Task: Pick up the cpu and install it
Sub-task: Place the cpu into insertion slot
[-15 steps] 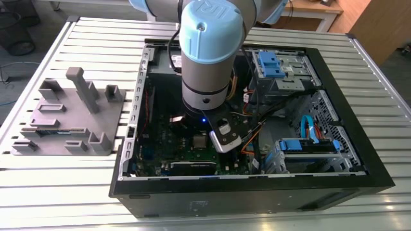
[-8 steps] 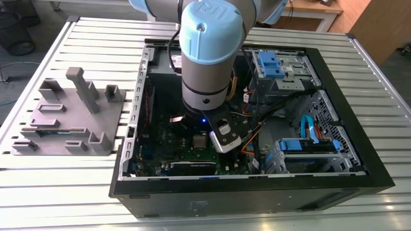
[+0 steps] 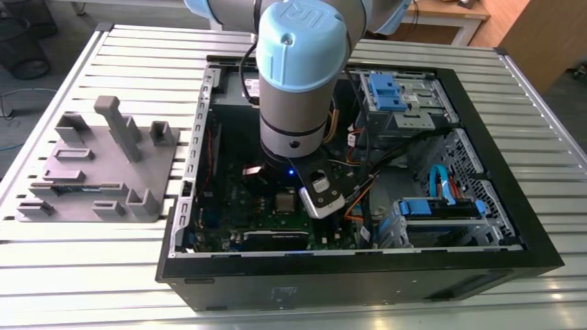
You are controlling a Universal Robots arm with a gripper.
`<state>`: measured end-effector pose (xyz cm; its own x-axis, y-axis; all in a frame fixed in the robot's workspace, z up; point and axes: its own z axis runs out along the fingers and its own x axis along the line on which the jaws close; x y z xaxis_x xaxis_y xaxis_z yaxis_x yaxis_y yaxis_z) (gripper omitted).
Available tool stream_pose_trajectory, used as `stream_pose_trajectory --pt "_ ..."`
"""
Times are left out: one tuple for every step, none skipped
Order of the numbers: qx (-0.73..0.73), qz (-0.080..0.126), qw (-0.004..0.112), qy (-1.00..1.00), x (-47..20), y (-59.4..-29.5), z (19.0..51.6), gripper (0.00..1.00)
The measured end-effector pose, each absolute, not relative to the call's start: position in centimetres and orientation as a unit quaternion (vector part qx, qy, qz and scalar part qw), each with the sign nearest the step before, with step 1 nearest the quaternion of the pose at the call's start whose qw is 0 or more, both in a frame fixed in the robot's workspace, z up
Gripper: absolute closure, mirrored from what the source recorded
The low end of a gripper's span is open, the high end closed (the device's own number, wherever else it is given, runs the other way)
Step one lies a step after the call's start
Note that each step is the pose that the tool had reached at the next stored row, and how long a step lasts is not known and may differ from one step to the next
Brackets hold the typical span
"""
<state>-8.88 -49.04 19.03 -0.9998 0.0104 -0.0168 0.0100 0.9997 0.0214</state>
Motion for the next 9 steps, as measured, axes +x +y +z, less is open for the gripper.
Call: stream_pose_trajectory --pt "0.005 0.011 0.008 1.0 -8.89 -49.04 19.04 0.54" --pt "0.005 0.011 0.008 1.0 -8.89 -49.04 19.04 0.54" --pt "0.005 0.011 0.008 1.0 -8.89 -49.04 19.03 0.58" --pt "0.005 0.011 0.008 1.0 -8.89 -49.03 19.02 0.58" --pt "0.005 0.011 0.008 1.0 -8.88 -49.03 19.02 0.58" --pt "0.005 0.011 0.008 1.0 -8.89 -49.03 19.03 0.58" --pt "0.005 0.011 0.008 1.0 -8.88 -49.04 19.03 0.58" --pt "0.005 0.011 0.008 1.0 -8.89 -49.03 19.03 0.58" --pt "0.005 0.011 0.008 1.0 -8.89 -49.03 19.02 0.58"
